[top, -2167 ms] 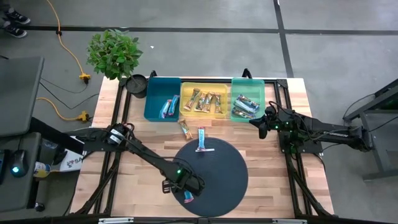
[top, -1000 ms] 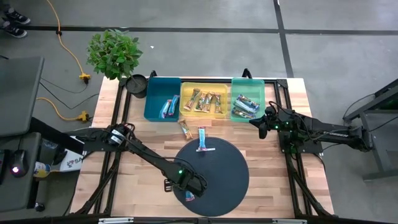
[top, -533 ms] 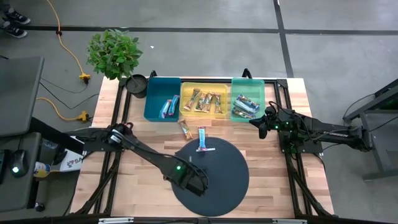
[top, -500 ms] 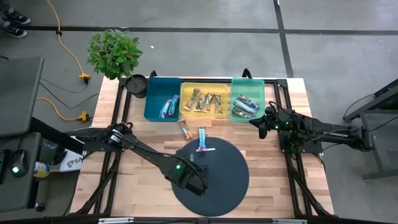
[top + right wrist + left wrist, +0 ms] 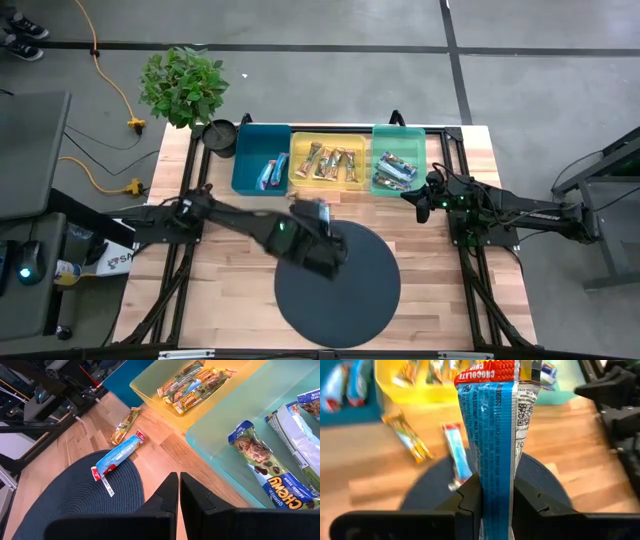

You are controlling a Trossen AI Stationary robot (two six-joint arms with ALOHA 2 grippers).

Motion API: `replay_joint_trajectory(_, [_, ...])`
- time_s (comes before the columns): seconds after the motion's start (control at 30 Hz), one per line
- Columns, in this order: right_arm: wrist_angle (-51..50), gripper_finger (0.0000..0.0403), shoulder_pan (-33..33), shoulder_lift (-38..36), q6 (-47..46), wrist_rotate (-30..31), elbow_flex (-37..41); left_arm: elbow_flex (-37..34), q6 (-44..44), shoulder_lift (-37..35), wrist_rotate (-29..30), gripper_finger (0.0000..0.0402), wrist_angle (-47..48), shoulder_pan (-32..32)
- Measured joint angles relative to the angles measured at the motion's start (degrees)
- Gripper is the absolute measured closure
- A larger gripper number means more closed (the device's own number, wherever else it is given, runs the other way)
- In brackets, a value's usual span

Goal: Pick and place Granola Bars by type
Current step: Put the red granola bar into the blue bin

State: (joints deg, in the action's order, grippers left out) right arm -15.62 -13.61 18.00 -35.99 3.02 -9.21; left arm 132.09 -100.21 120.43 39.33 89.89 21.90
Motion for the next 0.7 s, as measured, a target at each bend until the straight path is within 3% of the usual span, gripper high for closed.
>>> replay_joint_trajectory(0.7, [0.0,0.0402,0.0,0.0,0.0,0.0,0.0,-0.5,34.2,-13.0,-1.8,0.033,0.1,-25.0])
